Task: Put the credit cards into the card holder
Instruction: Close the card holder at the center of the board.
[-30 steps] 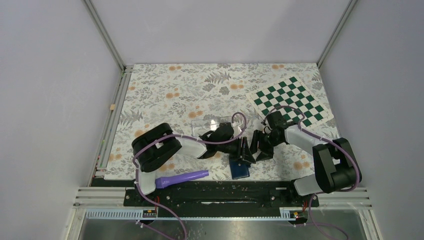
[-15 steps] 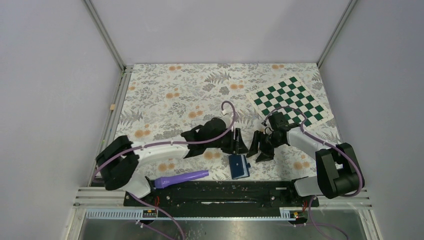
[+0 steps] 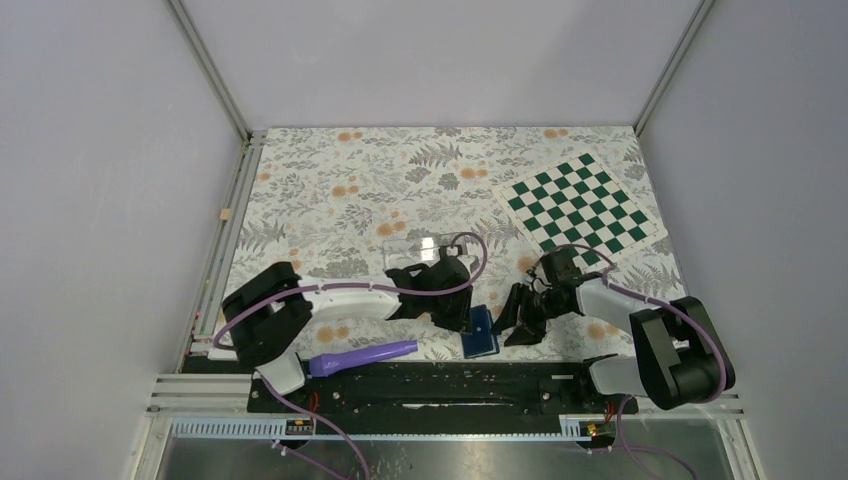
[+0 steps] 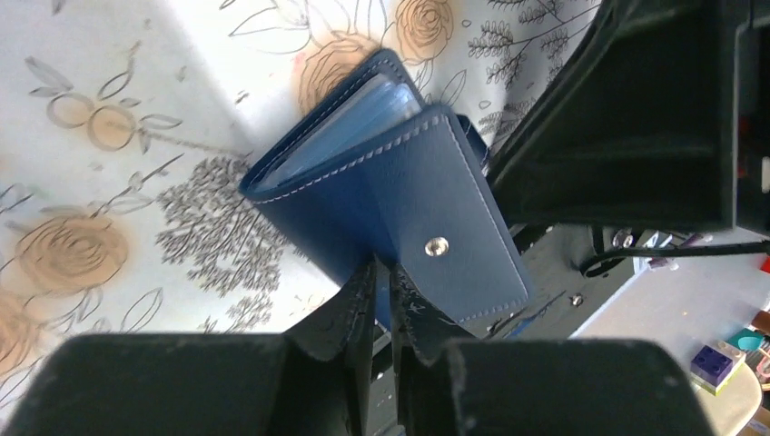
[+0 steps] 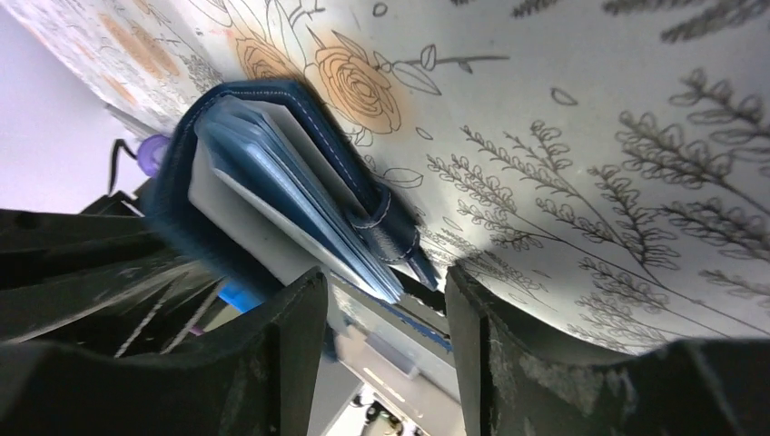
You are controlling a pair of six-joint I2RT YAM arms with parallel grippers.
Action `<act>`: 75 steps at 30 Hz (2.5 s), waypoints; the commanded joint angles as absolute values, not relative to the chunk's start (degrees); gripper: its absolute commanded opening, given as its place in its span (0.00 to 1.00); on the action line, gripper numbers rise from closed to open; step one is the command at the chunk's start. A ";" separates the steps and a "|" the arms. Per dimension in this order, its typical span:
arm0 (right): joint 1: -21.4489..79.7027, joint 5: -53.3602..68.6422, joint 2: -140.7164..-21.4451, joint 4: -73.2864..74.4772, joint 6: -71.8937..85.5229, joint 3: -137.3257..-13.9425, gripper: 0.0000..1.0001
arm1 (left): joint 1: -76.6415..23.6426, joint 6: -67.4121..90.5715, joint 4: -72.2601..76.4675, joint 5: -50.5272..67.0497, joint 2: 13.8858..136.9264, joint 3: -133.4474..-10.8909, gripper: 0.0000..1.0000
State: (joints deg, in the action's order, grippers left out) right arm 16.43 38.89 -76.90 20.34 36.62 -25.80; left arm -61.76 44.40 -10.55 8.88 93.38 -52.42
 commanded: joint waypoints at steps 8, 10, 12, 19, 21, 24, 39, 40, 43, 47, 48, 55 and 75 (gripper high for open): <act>16.08 42.22 -73.28 -1.38 53.50 -16.81 0.52 | -62.73 44.94 -12.68 6.53 101.23 -60.03 0.03; 16.08 41.49 -73.15 -2.03 53.74 -17.01 0.50 | -62.71 45.29 -12.81 6.82 101.92 -60.03 0.02; 16.08 41.25 -72.44 -2.28 54.23 -17.13 0.46 | -62.69 45.59 -13.27 6.79 102.42 -60.10 0.00; 16.09 37.62 -67.02 1.66 54.18 -16.84 0.35 | -62.67 47.28 -16.07 6.02 104.35 -60.97 0.00; 16.08 37.63 -66.98 1.64 54.01 -16.88 0.34 | -62.71 47.99 -16.42 6.01 104.81 -60.92 0.00; 16.14 37.54 -67.97 0.66 53.69 -16.69 0.32 | -62.68 48.79 -16.41 6.22 105.32 -60.79 0.00; 16.04 31.27 -66.99 -16.93 57.50 -12.32 0.33 | -62.75 49.78 -16.96 7.46 107.81 -61.13 0.00; 16.00 30.95 -66.97 -17.44 57.45 -12.20 0.33 | -62.75 49.89 -16.95 7.59 108.01 -61.13 0.00; 16.00 31.35 -68.70 -22.88 58.53 -11.14 0.33 | -62.75 50.13 -16.96 7.97 108.80 -61.09 0.00; 16.00 34.88 -75.31 -35.01 62.57 -10.06 0.33 | -62.75 50.51 -17.61 8.43 109.91 -61.38 0.00; 16.00 35.41 -77.03 -38.41 64.07 -9.76 0.33 | -62.75 50.65 -17.92 8.49 110.28 -61.52 0.00; 16.00 39.72 -87.62 -55.50 70.48 -10.98 0.31 | -62.84 51.14 -18.72 8.67 111.30 -61.59 0.00; 11.22 40.87 -87.56 -46.98 67.69 -20.33 0.30 | -63.46 50.50 -19.99 8.50 112.04 -62.90 0.00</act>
State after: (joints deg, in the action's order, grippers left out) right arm 12.69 38.89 -89.47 -48.58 69.30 -18.61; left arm -62.15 51.70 -13.63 11.38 107.90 -64.90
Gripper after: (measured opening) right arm 0.299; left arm 0.007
